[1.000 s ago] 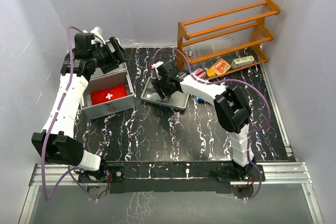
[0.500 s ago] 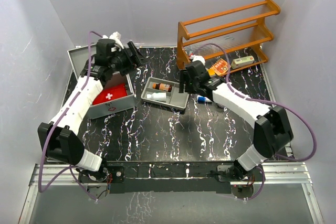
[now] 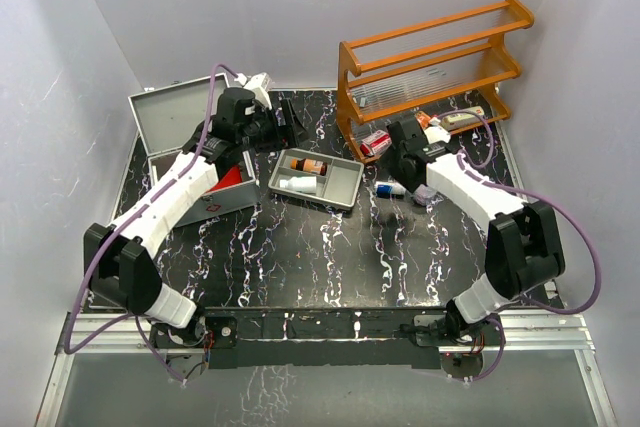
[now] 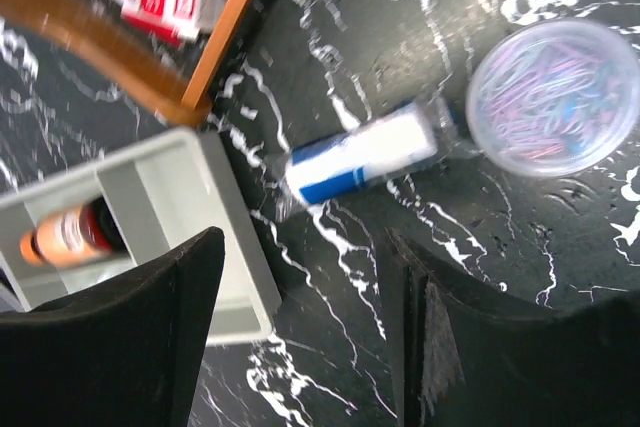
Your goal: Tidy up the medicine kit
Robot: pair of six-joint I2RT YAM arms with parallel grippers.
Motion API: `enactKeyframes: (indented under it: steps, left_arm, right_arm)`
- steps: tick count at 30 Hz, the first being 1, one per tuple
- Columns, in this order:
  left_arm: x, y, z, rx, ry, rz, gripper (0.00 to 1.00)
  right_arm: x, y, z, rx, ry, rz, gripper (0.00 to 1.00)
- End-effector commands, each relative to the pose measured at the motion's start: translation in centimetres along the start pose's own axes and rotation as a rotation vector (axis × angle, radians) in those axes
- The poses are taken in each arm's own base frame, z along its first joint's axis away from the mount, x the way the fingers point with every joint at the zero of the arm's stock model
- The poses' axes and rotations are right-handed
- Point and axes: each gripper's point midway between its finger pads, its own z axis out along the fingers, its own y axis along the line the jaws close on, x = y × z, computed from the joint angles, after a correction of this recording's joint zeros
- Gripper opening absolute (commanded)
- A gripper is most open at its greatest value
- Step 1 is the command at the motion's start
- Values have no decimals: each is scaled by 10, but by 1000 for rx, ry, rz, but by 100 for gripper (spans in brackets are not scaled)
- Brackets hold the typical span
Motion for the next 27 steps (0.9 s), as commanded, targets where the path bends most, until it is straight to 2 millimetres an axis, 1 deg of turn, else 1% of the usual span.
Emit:
enactKeyframes:
  steps: [1, 3, 4, 6, 9, 12, 16, 18, 19, 21, 23, 24, 27]
  left_arm:
    - [-9, -16, -26, 50, -59, 84, 77]
    - [-5, -15, -34, 44, -49, 111, 77]
    - [-1, -11, -35, 32, -33, 125, 77]
    - [-2, -11, -50, 25, -43, 157, 78]
    - [3, -8, -59, 9, -28, 194, 79]
    - [7, -7, -63, 12, -10, 218, 79]
    - [4, -6, -61, 2, -13, 229, 80]
    - [1, -8, -56, 7, -13, 226, 80]
    - [0, -8, -53, 11, -15, 223, 79]
    - [-1, -8, -47, 17, -20, 219, 79]
    - [-7, -10, -45, 15, -33, 215, 79]
    - [-7, -8, -38, 7, -21, 209, 79]
    - [-12, -3, -24, -14, -21, 210, 78]
  right_arm:
    - [-25, -5, 2, 114, -63, 226, 60]
    - [-22, -14, 7, 166, -60, 283, 60]
    - [-19, -17, 10, 185, -55, 308, 60]
    - [-17, -23, 18, 218, -43, 369, 61]
    - [-17, -26, 30, 238, -25, 430, 60]
    - [-13, -21, 37, 245, 9, 463, 59]
    - [-6, -26, 44, 280, 26, 508, 59]
    - [-7, -24, 45, 272, 25, 512, 58]
    - [-2, -28, 53, 295, 34, 502, 58]
    - [2, -30, 57, 307, 43, 494, 57]
    - [6, -33, 61, 321, 55, 475, 54]
    - [8, -35, 62, 329, 61, 469, 52]
    - [12, -39, 65, 327, 62, 449, 49]
